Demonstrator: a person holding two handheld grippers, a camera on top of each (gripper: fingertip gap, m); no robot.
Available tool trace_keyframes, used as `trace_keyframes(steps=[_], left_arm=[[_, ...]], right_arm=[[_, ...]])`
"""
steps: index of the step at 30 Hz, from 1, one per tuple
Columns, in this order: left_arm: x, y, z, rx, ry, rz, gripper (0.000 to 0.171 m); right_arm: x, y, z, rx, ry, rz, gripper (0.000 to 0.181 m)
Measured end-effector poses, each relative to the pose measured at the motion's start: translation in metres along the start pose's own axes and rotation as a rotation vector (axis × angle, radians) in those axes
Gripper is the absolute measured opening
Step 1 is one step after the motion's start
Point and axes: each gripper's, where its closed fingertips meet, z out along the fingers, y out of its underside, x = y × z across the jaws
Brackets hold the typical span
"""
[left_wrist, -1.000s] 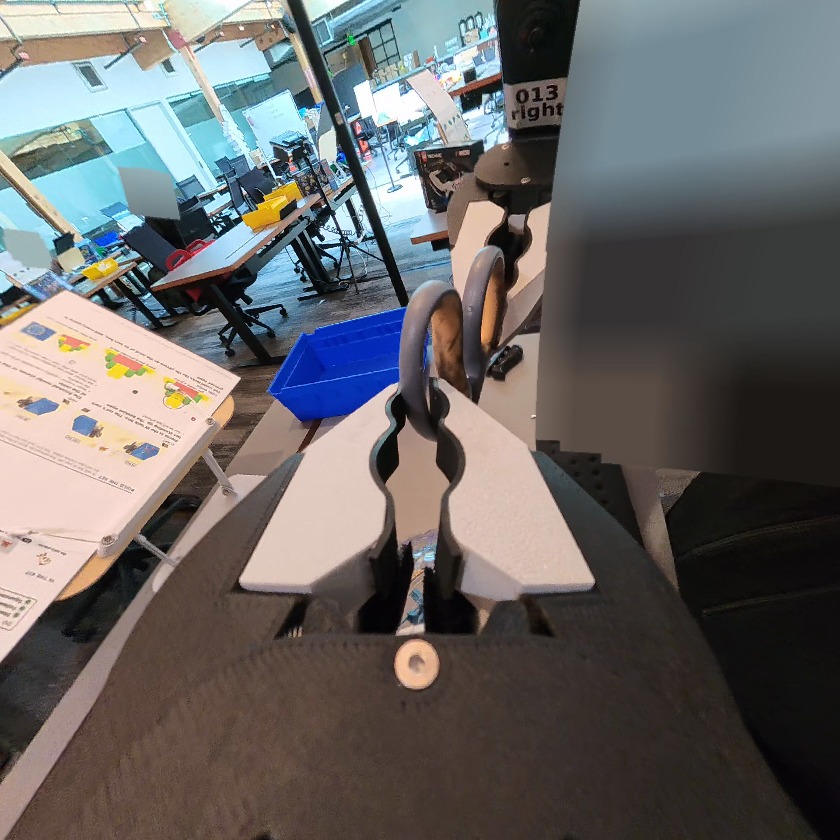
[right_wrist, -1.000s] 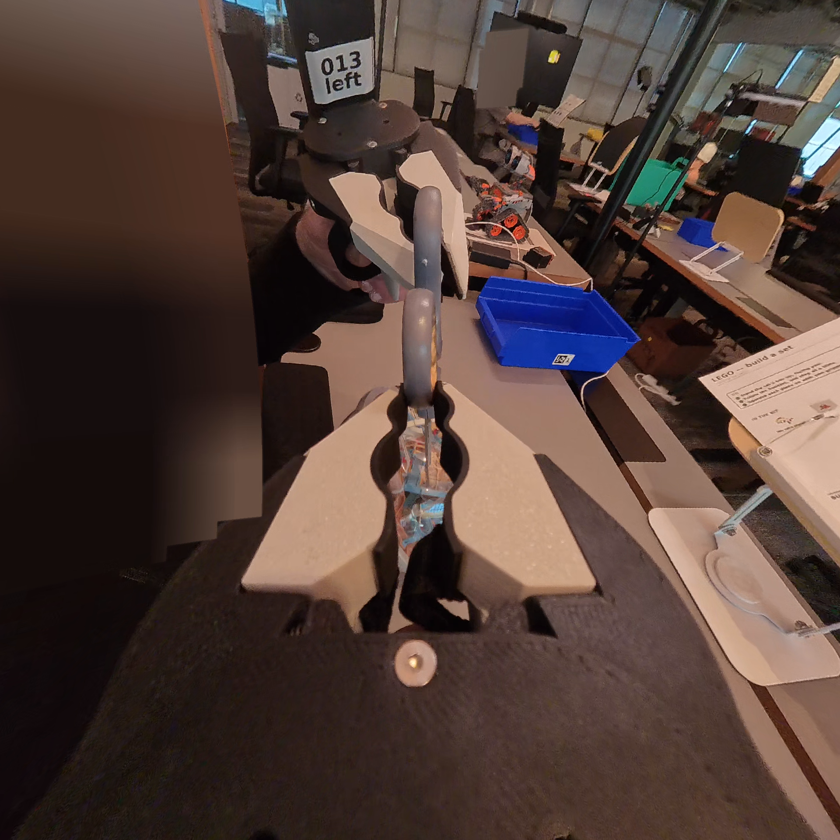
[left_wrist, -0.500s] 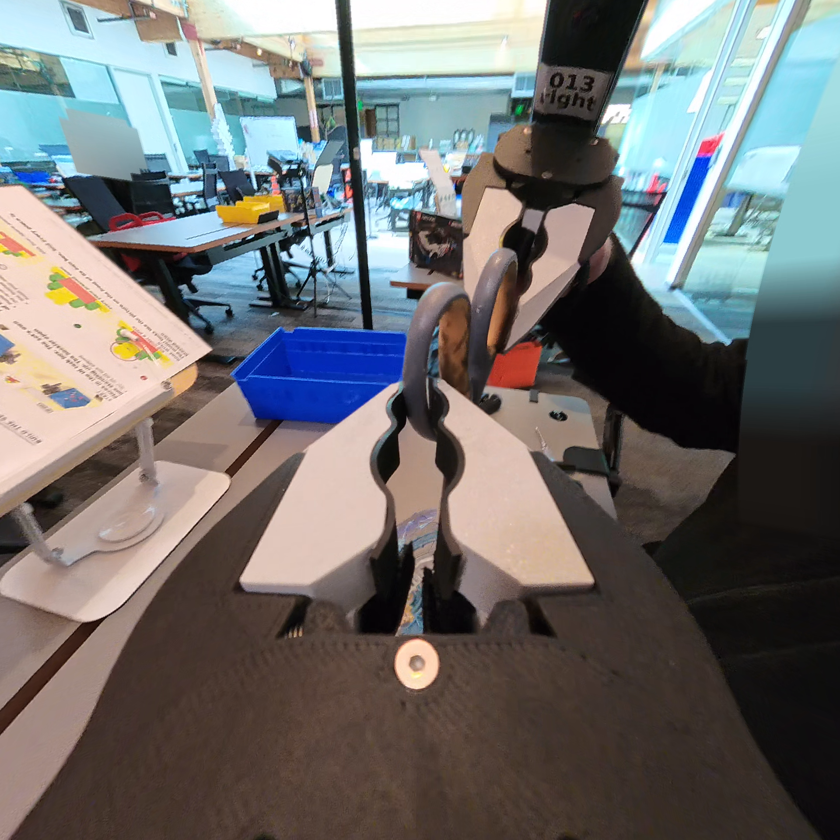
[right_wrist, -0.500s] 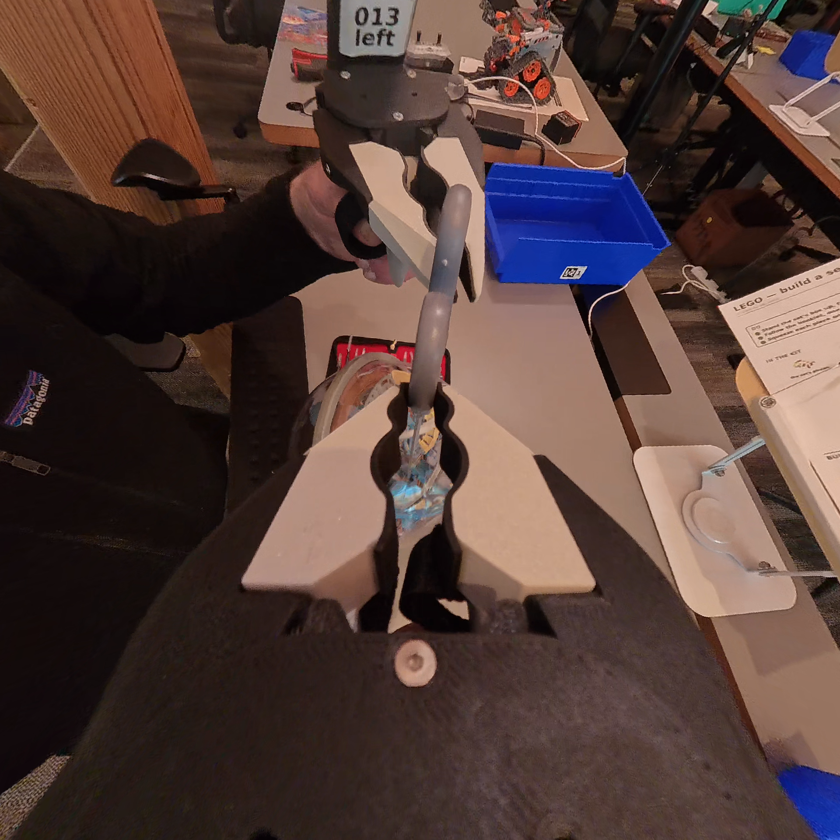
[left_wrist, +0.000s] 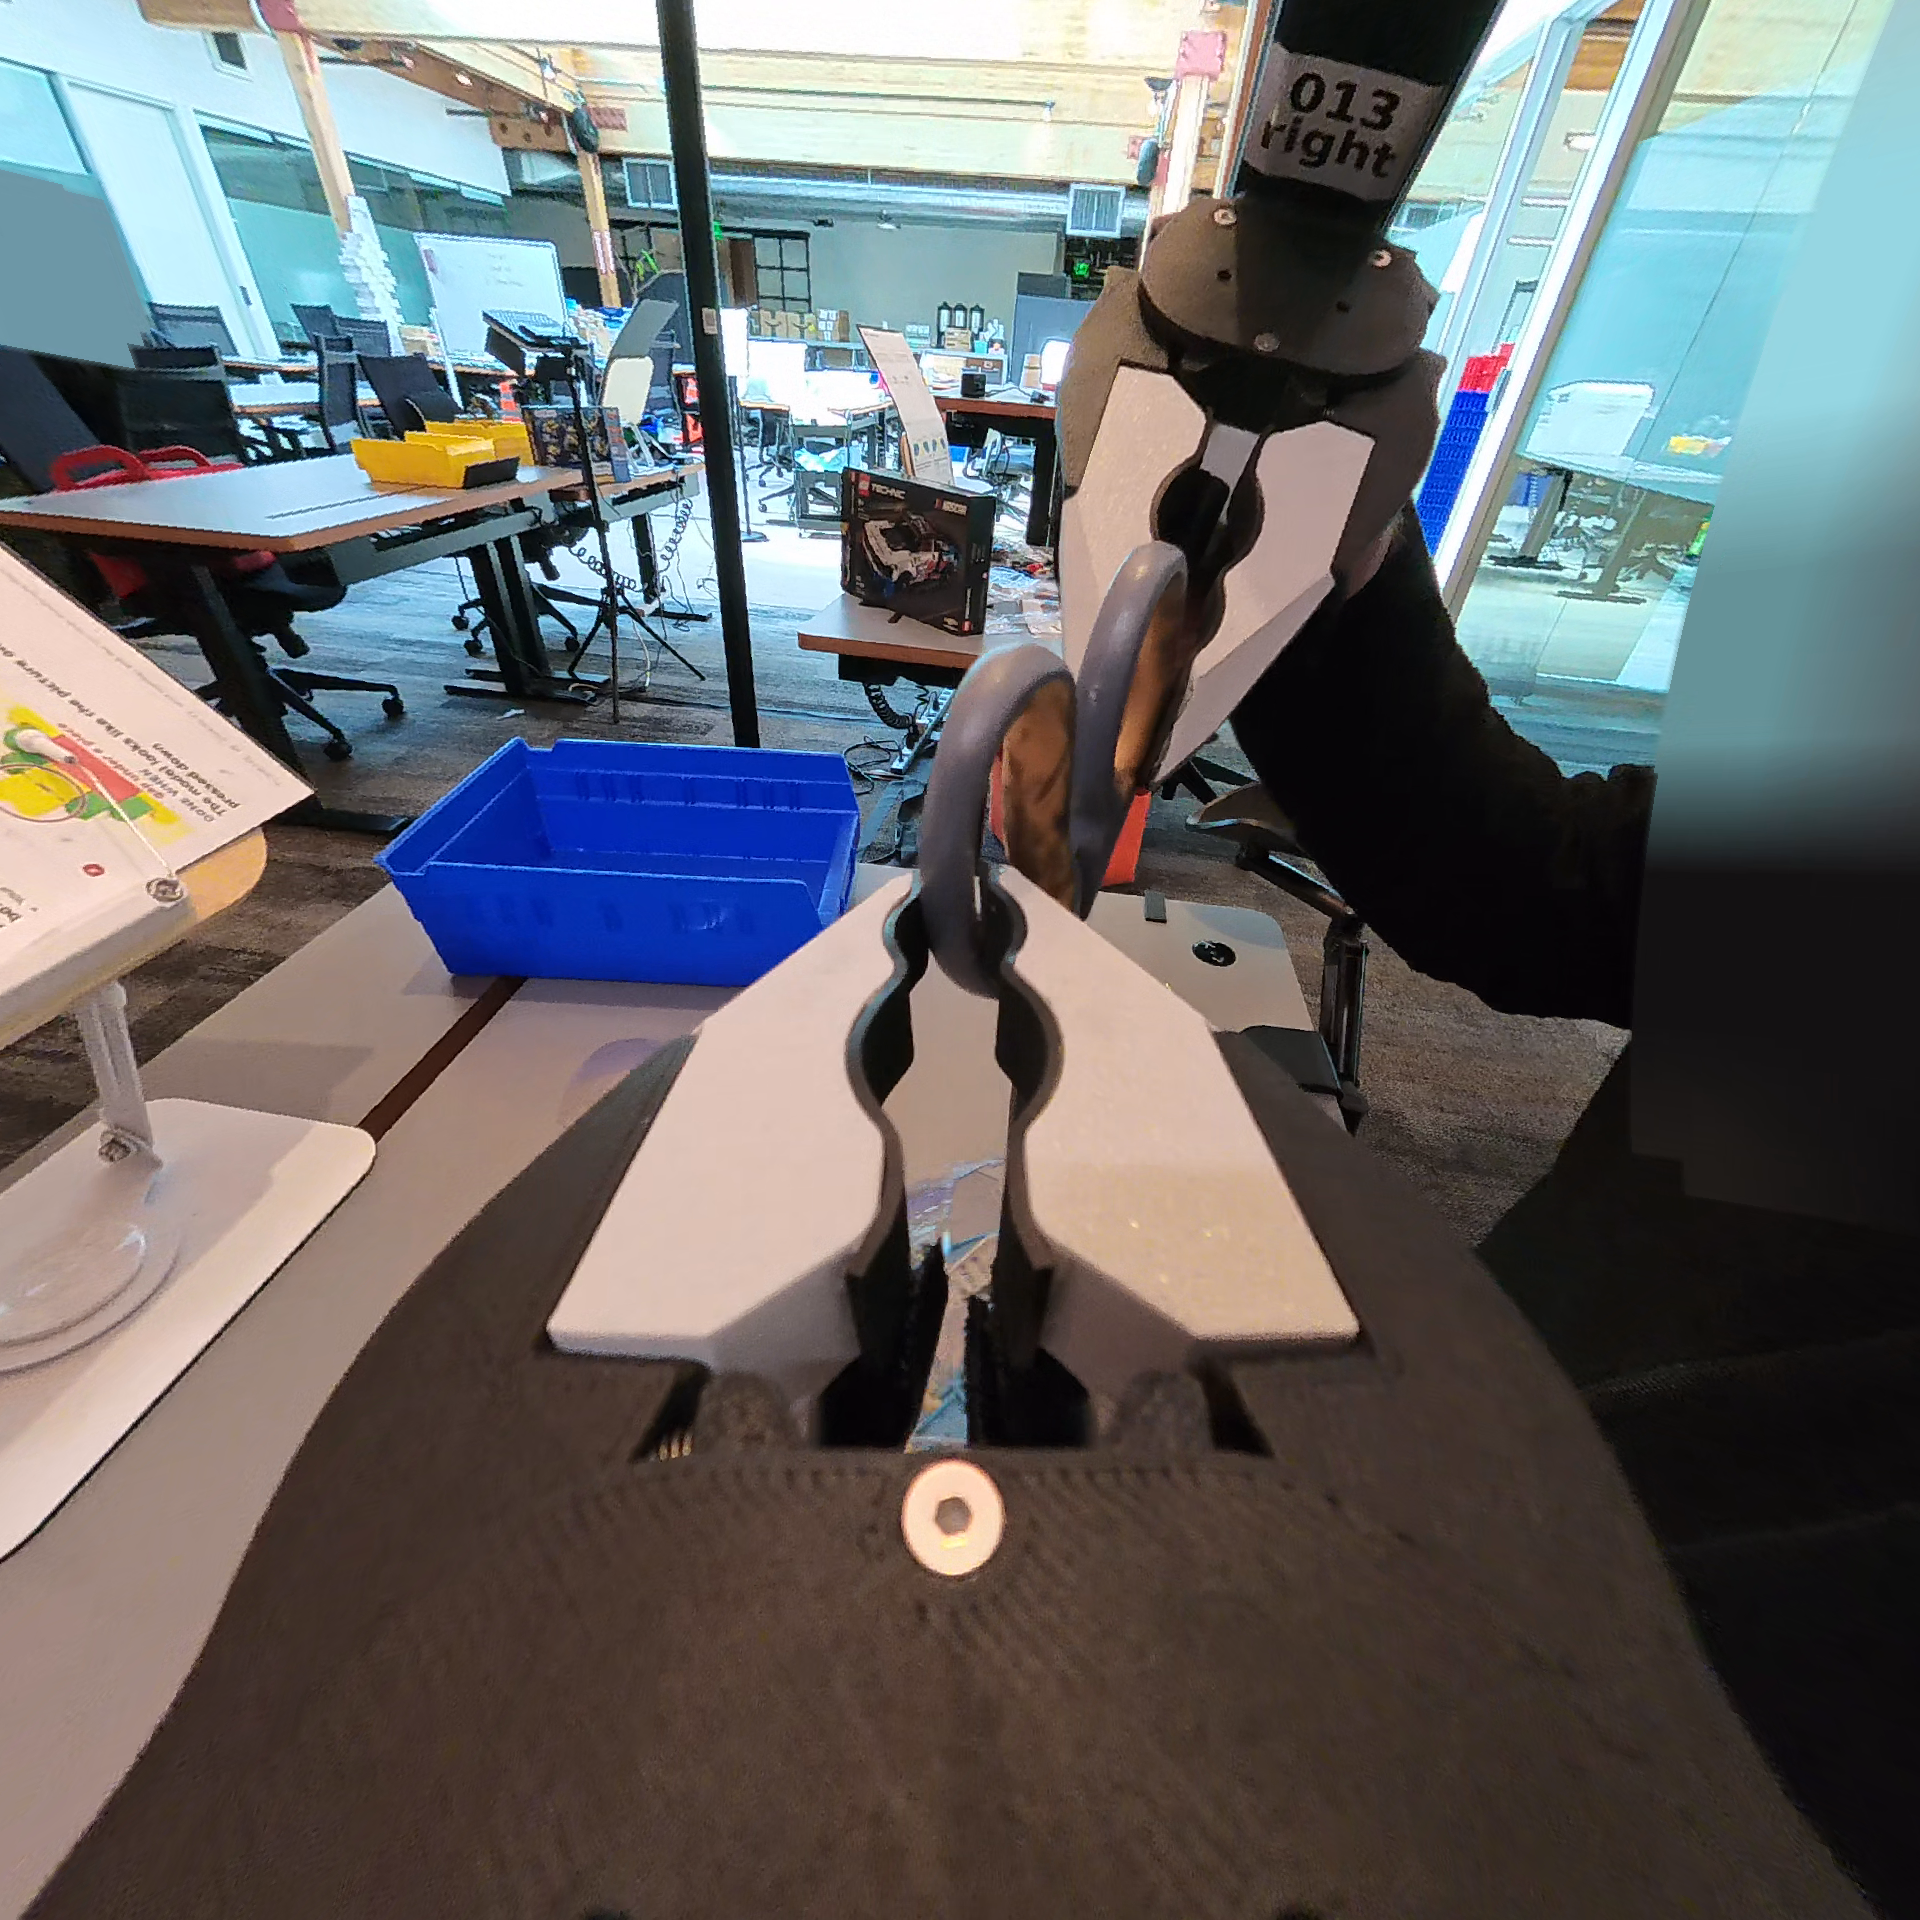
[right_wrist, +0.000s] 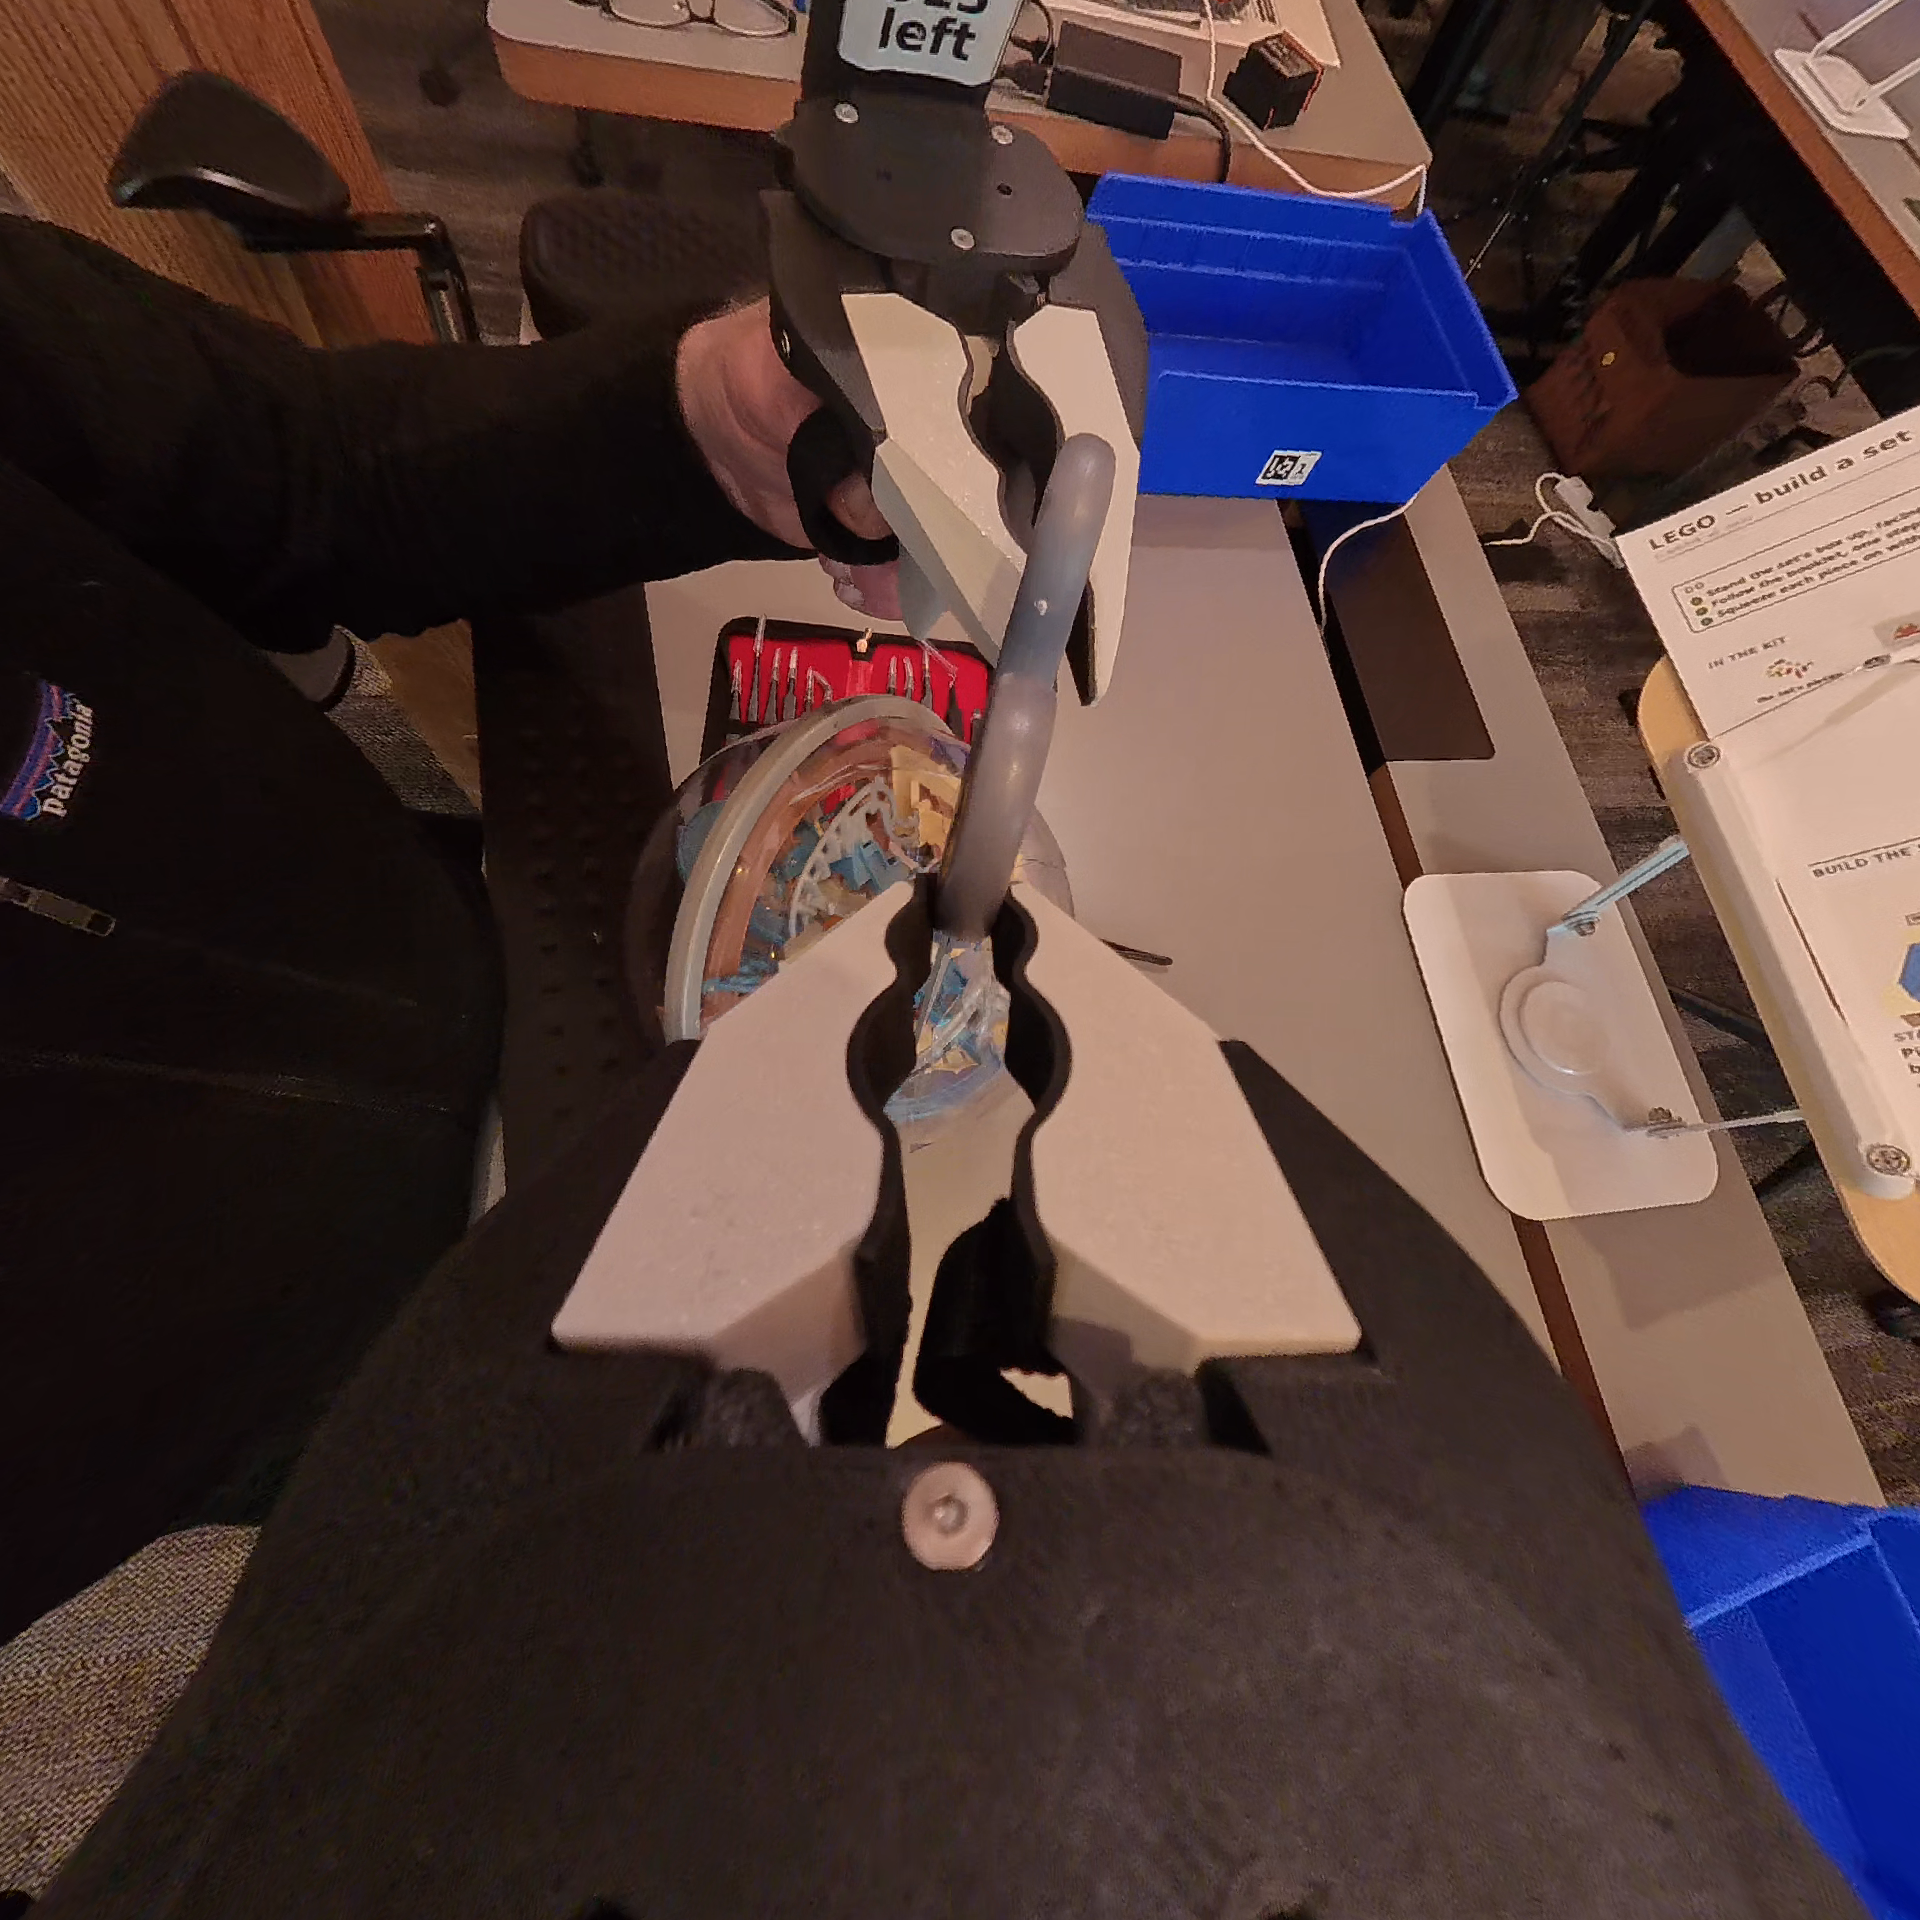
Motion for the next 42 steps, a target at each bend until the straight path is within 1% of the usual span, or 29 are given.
trace_keyframes(steps=[4,9,14,16,19,22,23,26,29,34,39,42], left_arm=[[0.002,-0.003,0.002,0.031,0.002,0.014,0.006],[0.003,0.001,0.002,0.033,0.007,0.004,0.005],[0.008,0.021,0.008,-0.037,0.023,0.011,0.006],[0.01,0.031,0.012,-0.075,0.012,0.056,0.006],[0.014,0.042,0.017,-0.127,0.025,0.071,0.006],[0.014,0.046,0.02,-0.15,0.021,0.097,0.006],[0.015,0.045,0.02,-0.156,0.019,0.113,0.006],[0.018,0.029,0.017,-0.142,0.009,0.149,0.006],[0.013,0.016,0.011,-0.143,-0.014,0.172,0.006],[0.008,0.01,-0.001,-0.147,-0.054,0.183,0.006],[0.01,-0.013,-0.014,-0.135,-0.103,0.233,0.006],[0.011,-0.019,-0.021,-0.147,-0.117,0.257,0.006]], right_arm=[[0.003,-0.003,-0.007,0.016,-0.006,0.002,0.007],[0.003,0.007,-0.013,0.025,-0.006,0.019,0.008],[0.0,0.022,-0.012,0.034,-0.019,0.045,0.007],[-0.002,0.028,-0.012,0.031,-0.014,0.034,0.007],[-0.005,0.037,-0.008,0.029,-0.029,0.033,0.007],[-0.005,0.048,-0.001,0.042,-0.023,0.047,0.008],[-0.006,0.048,-0.002,0.055,-0.02,0.044,0.008],[-0.007,0.038,-0.008,0.121,0.002,0.023,0.008],[-0.003,0.025,-0.009,0.172,0.015,0.003,0.008],[0.002,0.017,0.0,0.221,-0.008,0.01,0.007],[0.003,-0.003,-0.001,0.273,-0.025,-0.013,0.007],[0.003,-0.013,-0.001,0.281,-0.031,-0.033,0.007]])
